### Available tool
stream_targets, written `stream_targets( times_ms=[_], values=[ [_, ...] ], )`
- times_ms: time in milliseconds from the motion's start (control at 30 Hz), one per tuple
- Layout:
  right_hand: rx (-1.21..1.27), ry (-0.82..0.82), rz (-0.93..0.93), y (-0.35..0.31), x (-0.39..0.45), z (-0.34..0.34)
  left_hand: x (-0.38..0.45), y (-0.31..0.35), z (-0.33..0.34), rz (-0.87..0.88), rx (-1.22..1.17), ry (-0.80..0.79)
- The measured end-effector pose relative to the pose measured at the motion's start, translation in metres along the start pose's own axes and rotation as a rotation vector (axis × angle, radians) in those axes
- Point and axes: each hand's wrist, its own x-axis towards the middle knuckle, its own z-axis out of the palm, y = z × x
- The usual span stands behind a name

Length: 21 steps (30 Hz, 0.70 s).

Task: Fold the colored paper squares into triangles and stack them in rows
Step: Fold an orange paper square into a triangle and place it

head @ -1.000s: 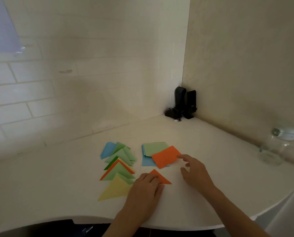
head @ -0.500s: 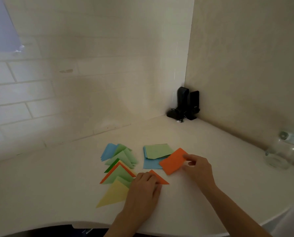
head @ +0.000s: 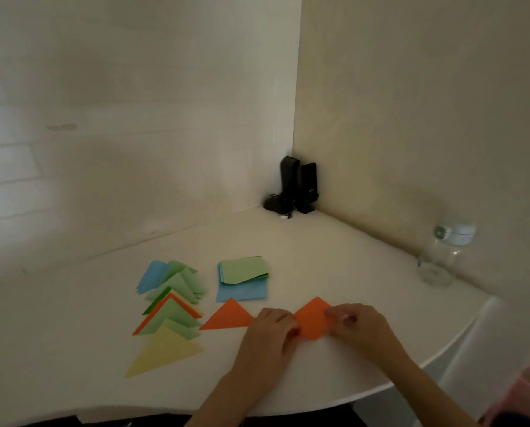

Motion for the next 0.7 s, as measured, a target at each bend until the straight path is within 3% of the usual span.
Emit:
stream_targets(
  times_ms=[100,200,300,567,700],
  values=[
    [-0.250,0.006,-0.097,0.002,-0.005,0.005,0.001,-0.001,0.001,0.013,-0.017,0.007],
    [-0.337,-0.064,-0.199,-0.009,-0.010,0.015,0.003,-0.003,-0.003,0.016,-0.048,-0.006],
    [-0.289,-0.062,-0.268,-0.011,-0.009,0.030,0.003,-0.006,-0.007,0.006,-0.092,-0.024],
    [-0.124,0.207,-0.290,-0.003,-0.005,0.047,0.004,-0.015,0.000,-0.150,-0.213,0.071],
    [-0.136,0.164,-0.218,-0.008,-0.003,0.048,0.010,-0.011,0.001,-0.208,-0.237,0.093]
  ],
)
